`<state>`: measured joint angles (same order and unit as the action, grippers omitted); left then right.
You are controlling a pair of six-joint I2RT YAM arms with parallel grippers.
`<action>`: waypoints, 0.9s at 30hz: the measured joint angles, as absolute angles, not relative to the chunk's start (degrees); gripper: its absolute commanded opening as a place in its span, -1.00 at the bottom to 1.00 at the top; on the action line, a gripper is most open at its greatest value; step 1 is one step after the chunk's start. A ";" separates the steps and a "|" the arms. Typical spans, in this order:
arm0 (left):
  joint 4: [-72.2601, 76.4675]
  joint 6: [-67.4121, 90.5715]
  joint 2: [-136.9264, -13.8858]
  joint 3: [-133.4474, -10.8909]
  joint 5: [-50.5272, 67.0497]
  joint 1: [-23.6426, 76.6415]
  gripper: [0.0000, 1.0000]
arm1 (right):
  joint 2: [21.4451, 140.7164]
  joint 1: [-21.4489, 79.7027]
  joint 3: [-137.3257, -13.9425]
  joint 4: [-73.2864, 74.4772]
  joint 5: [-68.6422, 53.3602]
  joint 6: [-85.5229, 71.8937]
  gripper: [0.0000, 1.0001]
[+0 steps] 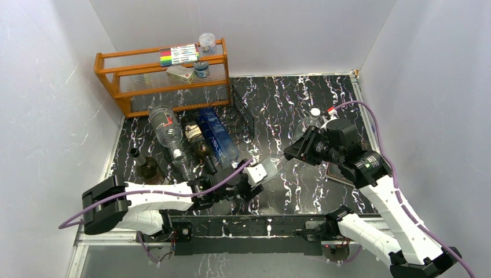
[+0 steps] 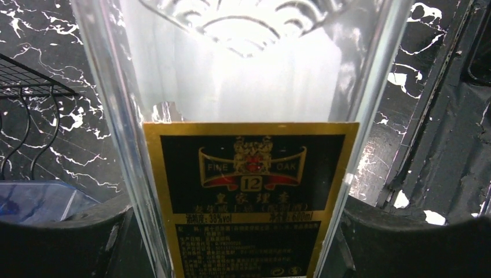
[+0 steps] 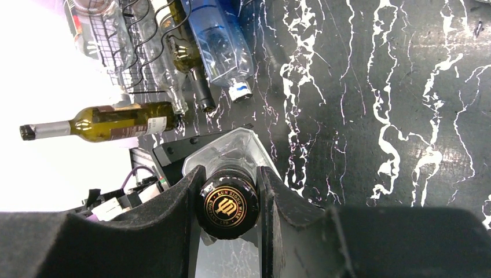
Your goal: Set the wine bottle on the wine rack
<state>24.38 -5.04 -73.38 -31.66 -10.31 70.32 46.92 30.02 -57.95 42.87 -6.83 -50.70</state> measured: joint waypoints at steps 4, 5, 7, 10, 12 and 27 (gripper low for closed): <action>23.24 -5.85 -72.03 -31.66 -10.35 70.28 0.27 | 46.52 30.02 -57.95 42.28 -7.51 -50.61 -1.00; 23.18 -5.98 -71.88 -31.64 -10.31 70.28 0.29 | 46.33 30.02 -57.95 42.24 -7.60 -50.61 -1.00; 23.29 -5.98 -71.83 -31.62 -10.11 70.28 0.32 | 46.09 30.02 -57.95 42.28 -7.70 -50.57 -1.00; 23.75 -6.15 -71.83 -31.31 -9.65 70.30 0.36 | 46.00 30.02 -57.95 42.28 -7.73 -50.33 -1.00; 23.86 -6.42 -71.83 -31.07 -9.26 70.32 0.43 | 46.00 30.02 -57.95 42.35 -7.66 -50.04 -1.00; 23.64 -8.38 -74.48 -31.77 -10.57 70.35 -0.72 | 46.00 29.89 -57.71 43.38 -6.85 -49.04 -0.63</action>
<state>23.64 -8.38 -74.48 -31.77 -10.57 70.35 46.00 29.89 -57.71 43.38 -6.85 -49.04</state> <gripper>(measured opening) 0.629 0.432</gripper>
